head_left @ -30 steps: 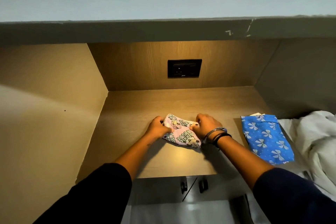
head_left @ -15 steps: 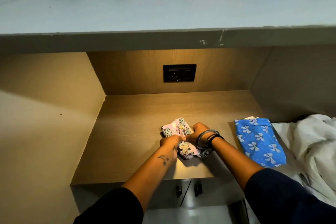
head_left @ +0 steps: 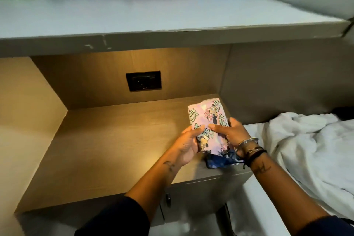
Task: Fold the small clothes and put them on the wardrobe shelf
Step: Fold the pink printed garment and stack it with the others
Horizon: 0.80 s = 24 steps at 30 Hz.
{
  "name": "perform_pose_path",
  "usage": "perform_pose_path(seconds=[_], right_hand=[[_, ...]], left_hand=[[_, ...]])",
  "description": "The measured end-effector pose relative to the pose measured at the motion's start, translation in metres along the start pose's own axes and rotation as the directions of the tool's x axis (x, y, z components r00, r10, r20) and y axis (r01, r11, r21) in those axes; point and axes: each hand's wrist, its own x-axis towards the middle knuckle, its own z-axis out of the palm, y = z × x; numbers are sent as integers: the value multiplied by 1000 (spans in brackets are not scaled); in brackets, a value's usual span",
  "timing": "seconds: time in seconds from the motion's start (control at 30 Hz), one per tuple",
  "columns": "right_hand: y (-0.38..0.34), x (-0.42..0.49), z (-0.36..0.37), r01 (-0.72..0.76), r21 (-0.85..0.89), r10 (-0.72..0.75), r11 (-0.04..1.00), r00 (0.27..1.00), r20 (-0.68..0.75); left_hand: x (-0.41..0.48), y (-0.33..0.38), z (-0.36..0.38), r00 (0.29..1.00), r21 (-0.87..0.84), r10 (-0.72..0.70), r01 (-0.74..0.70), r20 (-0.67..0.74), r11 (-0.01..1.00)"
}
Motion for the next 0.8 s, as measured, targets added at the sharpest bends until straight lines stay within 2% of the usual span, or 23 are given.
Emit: perform_pose_path(seconds=[0.03,0.1,0.13,0.17,0.2,0.23,0.27,0.3,0.33,0.37,0.47,0.57,0.63,0.7,0.8], right_hand=[[4,6,-9,-3,-114,-5,994,997,-73],[17,17,-26,-38,-330,-29,943,980,-196],[26,22,-31,-83,-477,-41,875,969,-245],[35,25,-34,-133,-642,-75,755,955,-285],[44,27,-36,-169,-764,-118,623,945,-305],[51,28,-38,-173,-807,-148,564,941,-305],[56,29,-39,-158,-791,-134,591,948,-289],[59,29,-40,-131,-719,-93,683,960,-263],[62,30,-41,-110,-638,-55,762,971,-233],[63,31,-41,-100,-558,-23,824,978,-209],[63,32,-43,-74,-412,2,908,985,-172],[59,27,-42,-147,-250,109,957,981,-161],[58,12,-41,-240,-140,221,961,965,-138],[60,-9,-38,-298,-37,296,954,954,-48],[65,-49,-19,-333,122,325,935,942,83]], left_hand=[[7,-9,9,999,54,-23,25,-50,998],[25,-30,23,964,370,21,82,-265,925],[31,-39,27,925,562,127,105,-358,820],[35,-46,29,877,721,253,140,-408,678],[39,-52,27,842,811,344,172,-416,559],[45,-58,24,826,830,370,194,-426,523],[49,-58,23,826,773,315,209,-467,599],[52,-58,23,827,649,216,217,-519,729],[55,-58,24,838,534,119,224,-532,815],[58,-59,23,858,479,54,231,-510,847],[59,-62,25,889,443,1,227,-457,868],[56,-61,26,909,383,-77,248,-410,890],[44,-60,25,930,363,-151,276,-336,890],[27,-61,20,952,328,-192,266,-241,907],[-13,-63,9,970,278,-181,221,-164,935]])
